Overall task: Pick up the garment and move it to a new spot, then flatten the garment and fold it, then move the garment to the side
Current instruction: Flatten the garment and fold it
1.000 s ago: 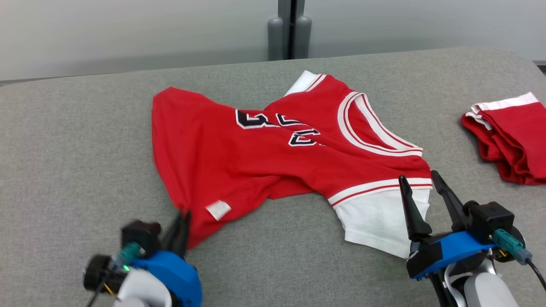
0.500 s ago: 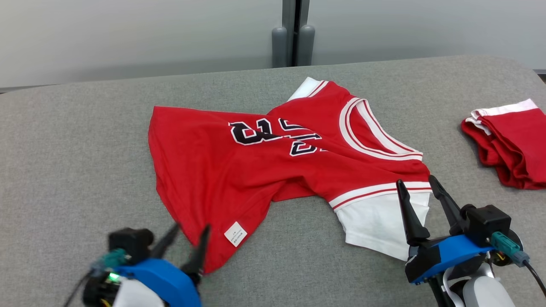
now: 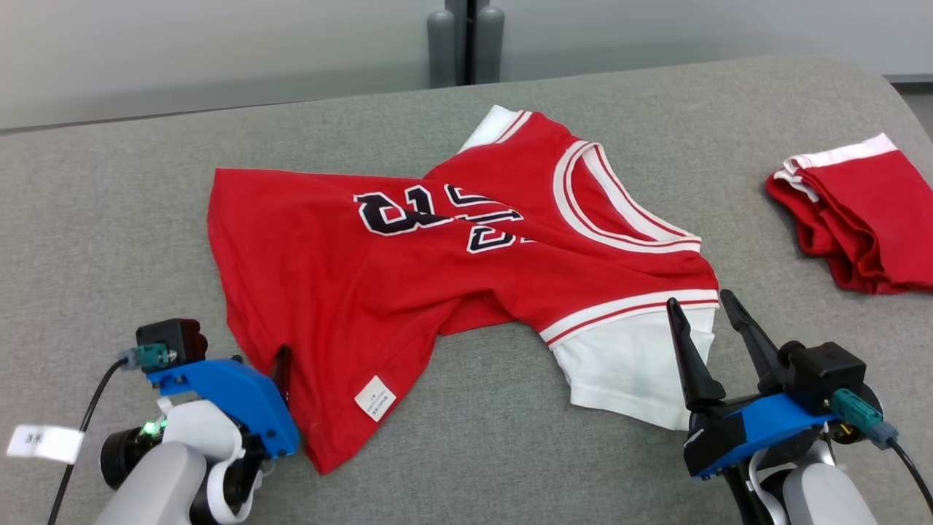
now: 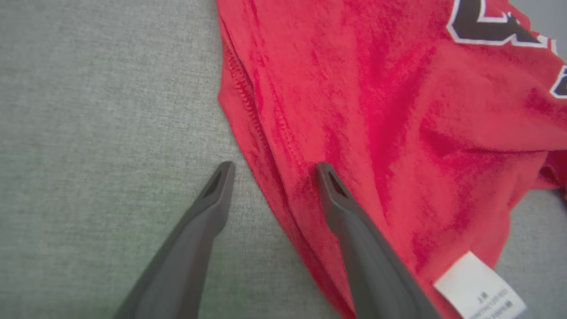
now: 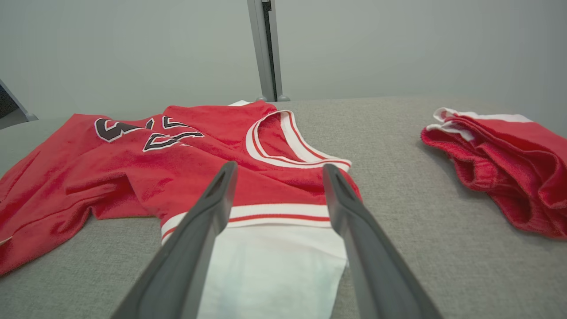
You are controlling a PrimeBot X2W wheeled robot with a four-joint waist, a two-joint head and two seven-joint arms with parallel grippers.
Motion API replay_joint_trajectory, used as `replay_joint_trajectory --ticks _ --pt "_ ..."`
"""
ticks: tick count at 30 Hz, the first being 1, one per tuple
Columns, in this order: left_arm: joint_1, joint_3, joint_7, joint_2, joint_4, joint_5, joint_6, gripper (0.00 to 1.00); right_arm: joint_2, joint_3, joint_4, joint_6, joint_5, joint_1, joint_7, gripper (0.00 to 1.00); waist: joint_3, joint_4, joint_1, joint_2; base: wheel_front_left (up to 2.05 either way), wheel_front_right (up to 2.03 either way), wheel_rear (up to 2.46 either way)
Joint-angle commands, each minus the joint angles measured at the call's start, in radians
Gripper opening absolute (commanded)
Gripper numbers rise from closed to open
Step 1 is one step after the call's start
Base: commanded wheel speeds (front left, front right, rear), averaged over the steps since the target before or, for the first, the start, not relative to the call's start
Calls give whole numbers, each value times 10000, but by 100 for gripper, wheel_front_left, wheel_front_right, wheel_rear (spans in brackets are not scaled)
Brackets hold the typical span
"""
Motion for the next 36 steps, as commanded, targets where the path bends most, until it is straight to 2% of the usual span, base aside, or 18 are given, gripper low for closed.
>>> replay_joint_trajectory --ticks 1,4,6,7,8,11,16,19,26,29,30,31,36 --pt "-378 30 105 -98 420 -36 76 100 -10 -10 35 5 35 -145 -80 100 79 -66 0 -1 0 0 0" --pt "-664 -48 244 -279 1157 -53 63 100 -7 -27 47 5 50 -204 -100 100 190 -155 0 -1 0 0 0" --pt "-839 -131 286 -463 1448 -178 -183 97 -8 -50 39 5 66 -179 -112 100 242 -181 0 -1 0 0 0" --pt "-947 -213 231 -512 1556 -154 -349 33 -8 -60 35 5 54 -180 -124 100 264 -187 0 -1 0 0 0" --pt "-1035 -276 188 -580 1641 -139 -473 0 -8 -69 31 5 47 -193 -137 100 288 -190 0 -1 0 0 0" --pt "-1437 -290 -484 -575 1821 193 -715 0 -8 -85 50 5 54 -247 -155 100 352 -192 0 -1 0 0 0" --pt "-2233 -269 -2117 -358 2294 1049 -793 0 -8 -72 26 5 50 -339 -153 100 458 -152 0 -1 0 0 0" --pt "-2780 -328 -2749 -222 2616 1453 -881 0 -8 -44 24 5 28 -404 -142 100 498 -138 0 -1 0 0 0" --pt "-3831 -463 -3620 62 3201 2108 -989 0 -8 -11 82 5 33 -383 -157 100 539 -167 0 -1 0 0 0" --pt "-3879 -558 -3556 -107 3530 2030 -1119 0 -8 -5 125 5 38 -353 -164 100 524 -172 0 -1 0 0 0" --pt "-3810 -532 -3517 -177 3663 1946 -1139 42 -8 16 147 5 60 -355 -158 100 512 -182 0 -1 0 0 0" --pt "-3699 -511 -3470 -248 3832 1850 -1159 100 -8 38 162 5 93 -361 -140 100 497 -195 0 -1 0 0 0" --pt "-3191 -467 -3589 -540 4315 1510 -1277 100 -8 2 210 5 132 -364 -137 100 404 -220 0 -1 0 0 0"
